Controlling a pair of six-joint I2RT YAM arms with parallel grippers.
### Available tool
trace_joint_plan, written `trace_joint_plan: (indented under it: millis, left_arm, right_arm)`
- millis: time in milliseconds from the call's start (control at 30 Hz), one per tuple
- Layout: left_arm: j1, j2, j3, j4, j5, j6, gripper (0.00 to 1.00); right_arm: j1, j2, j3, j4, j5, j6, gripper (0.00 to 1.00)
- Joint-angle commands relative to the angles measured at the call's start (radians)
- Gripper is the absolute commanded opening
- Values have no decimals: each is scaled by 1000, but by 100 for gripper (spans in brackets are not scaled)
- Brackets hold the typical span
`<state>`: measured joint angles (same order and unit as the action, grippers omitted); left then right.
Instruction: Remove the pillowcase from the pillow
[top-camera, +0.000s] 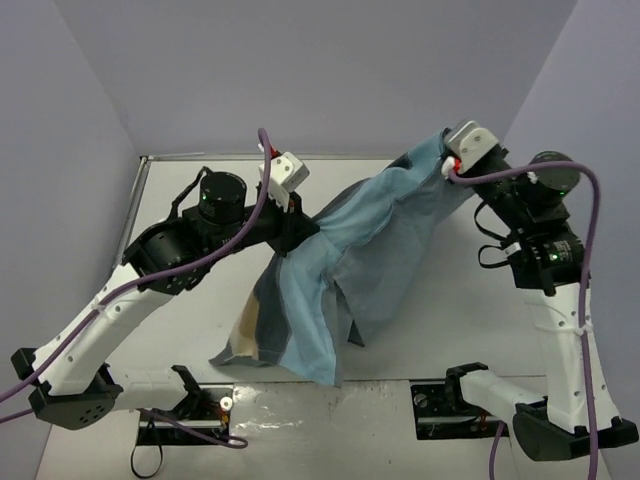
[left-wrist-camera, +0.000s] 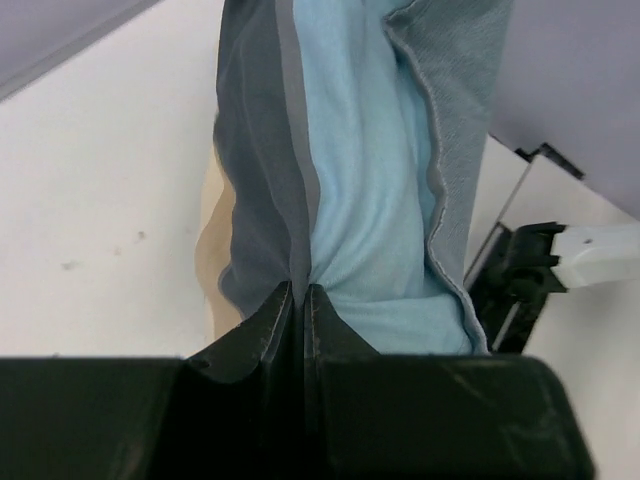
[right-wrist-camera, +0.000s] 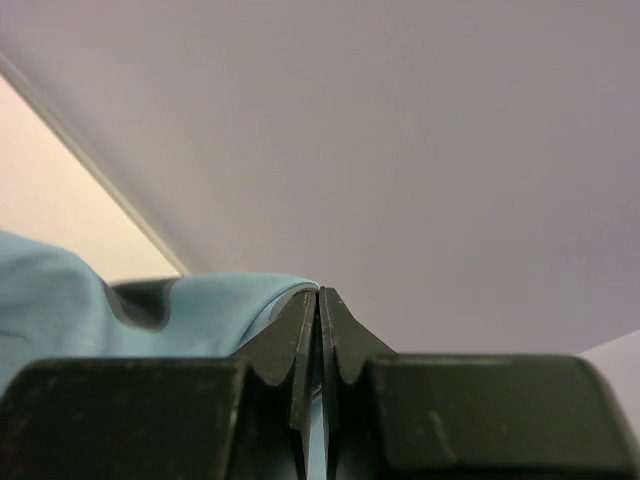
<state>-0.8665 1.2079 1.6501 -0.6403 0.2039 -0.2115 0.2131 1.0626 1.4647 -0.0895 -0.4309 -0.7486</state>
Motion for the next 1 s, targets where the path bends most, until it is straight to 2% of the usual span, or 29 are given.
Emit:
trace_joint_plan:
  millis: [0, 167, 200, 300, 400, 533, 700, 767, 833, 867, 900, 933, 967]
  left_arm:
    - [50, 5, 37, 221, 155, -132, 2]
    - [279, 7, -64, 407, 293, -322, 2]
    - [359, 24, -93, 454, 301, -339, 2]
    - [479, 76, -111, 459, 267, -333, 2]
    - [561, 250, -112, 440, 205, -295, 2]
    - [610, 471, -49, 458, 155, -273, 2]
    - [613, 711, 54, 452, 97, -256, 2]
    - [615, 745, 88, 479, 62, -261, 2]
    - [615, 771, 117, 493, 34, -261, 2]
    - [615, 775, 135, 495, 10, -255, 2]
    - [615, 768, 170, 496, -6, -247, 6]
    - [616, 756, 187, 498, -20, -235, 15]
    - [616, 743, 201, 498, -43, -203, 26]
  right_arm:
    - [-6, -1, 170, -35, -101, 112, 0]
    - [-8, 45, 131, 34, -48, 124, 0]
    - [-8, 66, 105, 77, -33, 130, 0]
    - [-8, 159, 63, 174, 59, 124, 0]
    - [-9, 313, 48, 246, 134, 129, 0]
    - [-11, 531, 25, 407, 274, 224, 0]
    - [-12, 791, 132, 444, 443, 377, 0]
    - [-11, 824, 150, 482, 556, 442, 0]
    - [-14, 858, 177, 465, 592, 477, 21]
    - [-18, 856, 181, 450, 563, 483, 32]
    - [-24, 835, 171, 444, 532, 489, 57]
    - [-32, 812, 158, 436, 497, 497, 67]
    - [-52, 753, 142, 422, 380, 509, 75]
